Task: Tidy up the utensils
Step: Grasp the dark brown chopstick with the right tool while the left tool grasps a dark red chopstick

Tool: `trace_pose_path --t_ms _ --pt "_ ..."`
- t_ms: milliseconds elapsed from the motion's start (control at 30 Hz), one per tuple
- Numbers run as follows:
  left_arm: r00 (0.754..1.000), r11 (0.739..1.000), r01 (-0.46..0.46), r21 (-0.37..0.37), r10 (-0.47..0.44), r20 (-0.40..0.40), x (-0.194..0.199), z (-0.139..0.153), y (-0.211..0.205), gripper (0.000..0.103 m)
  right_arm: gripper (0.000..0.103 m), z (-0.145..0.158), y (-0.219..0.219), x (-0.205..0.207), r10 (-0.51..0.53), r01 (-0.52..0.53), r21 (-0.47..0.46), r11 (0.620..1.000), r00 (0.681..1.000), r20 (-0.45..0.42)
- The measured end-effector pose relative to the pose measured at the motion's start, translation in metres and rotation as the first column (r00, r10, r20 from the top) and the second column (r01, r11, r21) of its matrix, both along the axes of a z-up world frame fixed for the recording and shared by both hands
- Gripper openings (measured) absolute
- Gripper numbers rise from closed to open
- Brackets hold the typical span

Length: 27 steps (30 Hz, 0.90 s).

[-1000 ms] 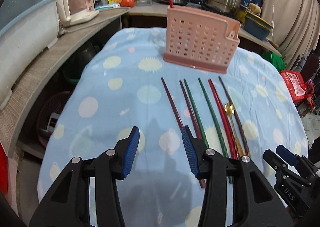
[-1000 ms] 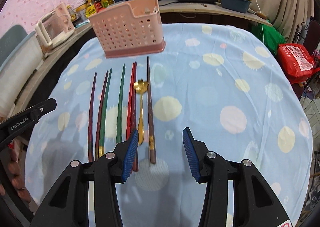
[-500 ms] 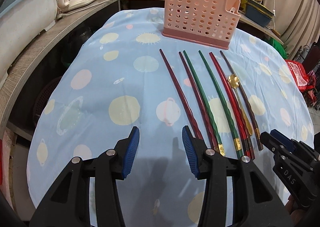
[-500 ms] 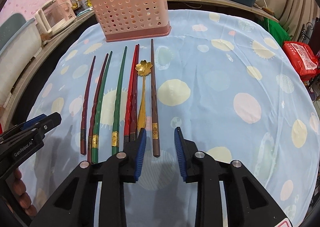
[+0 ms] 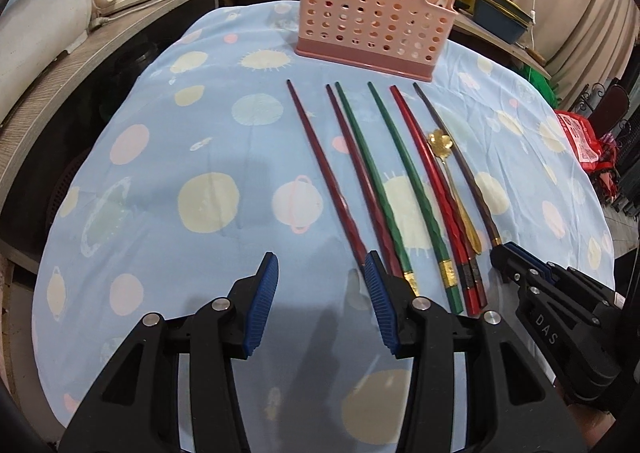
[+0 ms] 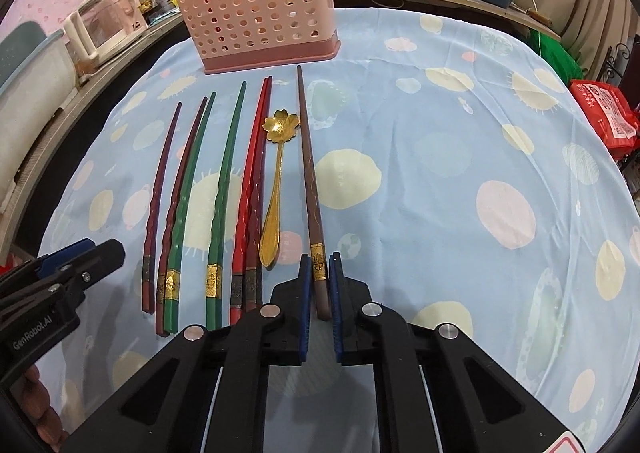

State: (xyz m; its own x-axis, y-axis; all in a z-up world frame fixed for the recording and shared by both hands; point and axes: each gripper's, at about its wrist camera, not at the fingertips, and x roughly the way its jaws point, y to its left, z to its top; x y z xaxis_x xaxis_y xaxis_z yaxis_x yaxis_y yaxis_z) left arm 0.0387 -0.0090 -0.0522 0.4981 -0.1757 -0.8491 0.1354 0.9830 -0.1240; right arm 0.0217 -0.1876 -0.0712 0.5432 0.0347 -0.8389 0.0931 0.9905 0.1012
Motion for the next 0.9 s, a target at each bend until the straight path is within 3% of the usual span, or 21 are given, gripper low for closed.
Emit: trace_pose_path --t_ms 433,600,700,900 --pt "0.999 1.0 0.01 0.001 -0.01 -0.033 0.004 -0.017 -0.012 0.043 0.008 0.0 -0.004 -0.003 -0.011 0.011 0.035 0.999 1.0 -0.009" --pt "1.0 0.999 0.021 0.05 -0.021 -0.014 0.002 -0.019 -0.018 0.043 0.008 0.0 -0.004 -0.003 -0.01 0.01 0.035 0.999 1.0 -0.009" --pt "1.0 0.998 0.02 0.057 -0.02 -0.005 0.001 -0.019 -0.016 0.036 0.008 0.0 -0.004 -0.002 -0.01 0.011 0.036 0.999 1.0 -0.009" --pt "1.0 1.0 0.009 0.026 -0.009 -0.018 0.001 -0.019 -0.002 0.009 0.008 0.0 -0.003 -0.003 -0.007 0.008 0.03 1.0 1.0 -0.009"
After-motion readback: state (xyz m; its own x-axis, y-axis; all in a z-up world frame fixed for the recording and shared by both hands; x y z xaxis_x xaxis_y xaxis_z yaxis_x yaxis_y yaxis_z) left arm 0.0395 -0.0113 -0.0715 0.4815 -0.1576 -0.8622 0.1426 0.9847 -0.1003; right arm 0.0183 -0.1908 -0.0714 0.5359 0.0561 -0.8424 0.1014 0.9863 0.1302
